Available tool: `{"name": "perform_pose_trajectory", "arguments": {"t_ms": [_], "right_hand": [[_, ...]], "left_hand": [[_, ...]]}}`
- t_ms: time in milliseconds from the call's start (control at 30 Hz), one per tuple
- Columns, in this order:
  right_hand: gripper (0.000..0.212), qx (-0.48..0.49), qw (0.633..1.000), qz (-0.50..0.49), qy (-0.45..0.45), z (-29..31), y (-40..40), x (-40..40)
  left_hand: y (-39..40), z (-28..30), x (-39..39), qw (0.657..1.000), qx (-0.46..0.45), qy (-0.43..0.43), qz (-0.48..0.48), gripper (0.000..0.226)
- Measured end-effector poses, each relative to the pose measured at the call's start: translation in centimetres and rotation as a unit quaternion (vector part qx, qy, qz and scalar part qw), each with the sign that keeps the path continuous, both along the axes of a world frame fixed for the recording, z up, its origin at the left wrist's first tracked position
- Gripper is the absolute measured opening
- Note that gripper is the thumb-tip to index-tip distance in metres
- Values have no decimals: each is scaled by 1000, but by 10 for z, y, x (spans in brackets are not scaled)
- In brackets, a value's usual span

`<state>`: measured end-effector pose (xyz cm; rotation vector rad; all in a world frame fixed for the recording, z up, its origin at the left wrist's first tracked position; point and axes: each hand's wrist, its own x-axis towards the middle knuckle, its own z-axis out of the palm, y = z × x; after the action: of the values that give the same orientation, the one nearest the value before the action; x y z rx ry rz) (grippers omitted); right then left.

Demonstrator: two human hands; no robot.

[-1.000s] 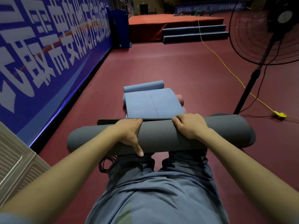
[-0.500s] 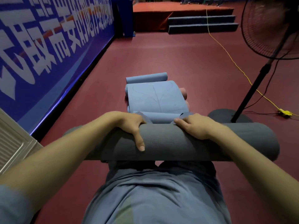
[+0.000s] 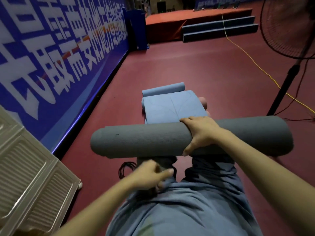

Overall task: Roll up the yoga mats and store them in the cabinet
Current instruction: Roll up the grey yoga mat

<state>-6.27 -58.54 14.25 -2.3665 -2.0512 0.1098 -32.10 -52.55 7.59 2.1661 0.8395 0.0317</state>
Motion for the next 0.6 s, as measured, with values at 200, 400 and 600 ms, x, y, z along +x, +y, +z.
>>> {"name": "perform_pose_trajectory", "arguments": {"t_ms": [200,400,600], "right_hand": [[107,45,999,24,-11,-4,1,10],[110,247,968,39,13,18,5,45],[121,294,944,5,151,70,34,46]], "left_hand": [[7,-11,30,895,-336,-196,219,60],[24,10,71,908,-124,-349,193,42],[75,84,105,875,-89,-451,153,47]]}}
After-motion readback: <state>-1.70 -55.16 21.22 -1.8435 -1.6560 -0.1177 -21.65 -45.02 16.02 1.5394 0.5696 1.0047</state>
